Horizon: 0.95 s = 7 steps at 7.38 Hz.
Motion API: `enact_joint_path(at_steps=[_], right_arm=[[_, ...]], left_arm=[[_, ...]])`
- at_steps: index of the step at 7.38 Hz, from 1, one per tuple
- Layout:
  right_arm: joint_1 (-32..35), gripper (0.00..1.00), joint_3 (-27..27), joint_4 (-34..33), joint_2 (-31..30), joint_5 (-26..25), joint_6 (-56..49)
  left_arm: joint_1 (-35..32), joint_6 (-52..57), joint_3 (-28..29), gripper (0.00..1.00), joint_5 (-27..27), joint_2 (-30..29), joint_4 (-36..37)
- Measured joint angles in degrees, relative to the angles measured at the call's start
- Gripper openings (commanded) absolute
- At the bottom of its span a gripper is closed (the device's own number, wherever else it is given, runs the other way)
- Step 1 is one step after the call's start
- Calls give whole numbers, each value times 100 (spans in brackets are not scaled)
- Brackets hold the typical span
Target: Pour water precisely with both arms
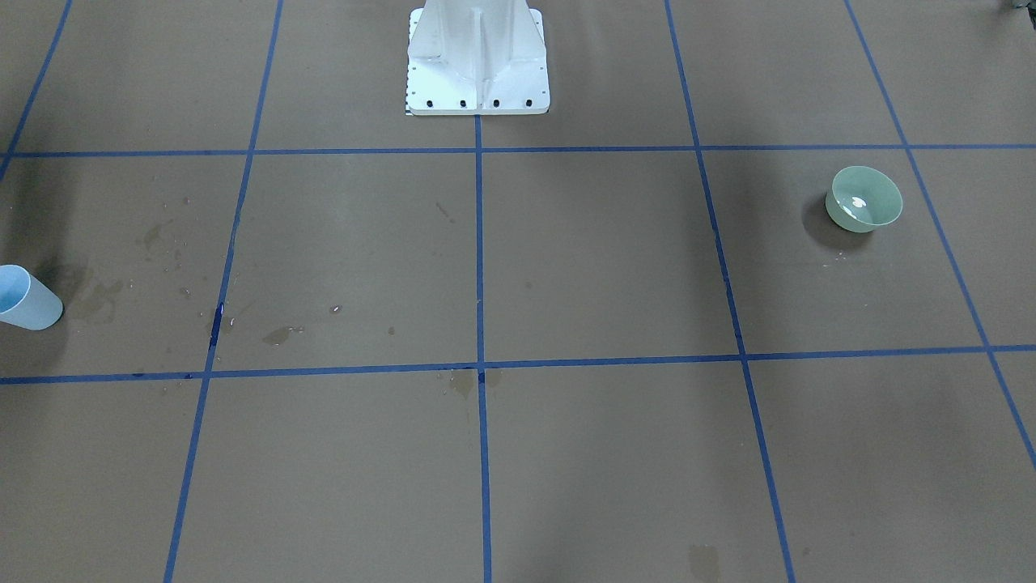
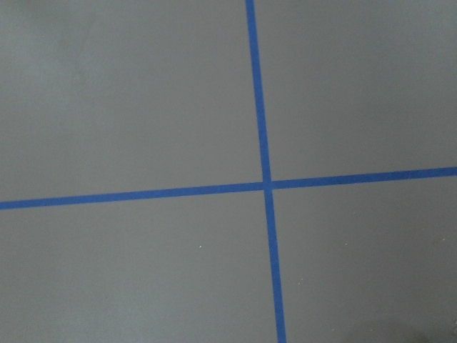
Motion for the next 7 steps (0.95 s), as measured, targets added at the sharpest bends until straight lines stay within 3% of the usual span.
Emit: enact_joint_path(at_steps=[3,7], right_arm=[[102,99,270,-502,-67,17,-20],[122,99,278,-585,-149,-40,-69]], left_arm=[[-28,-86,-33,100,-1,258,-140],[-31,-205,-306,100,0,411,-135]])
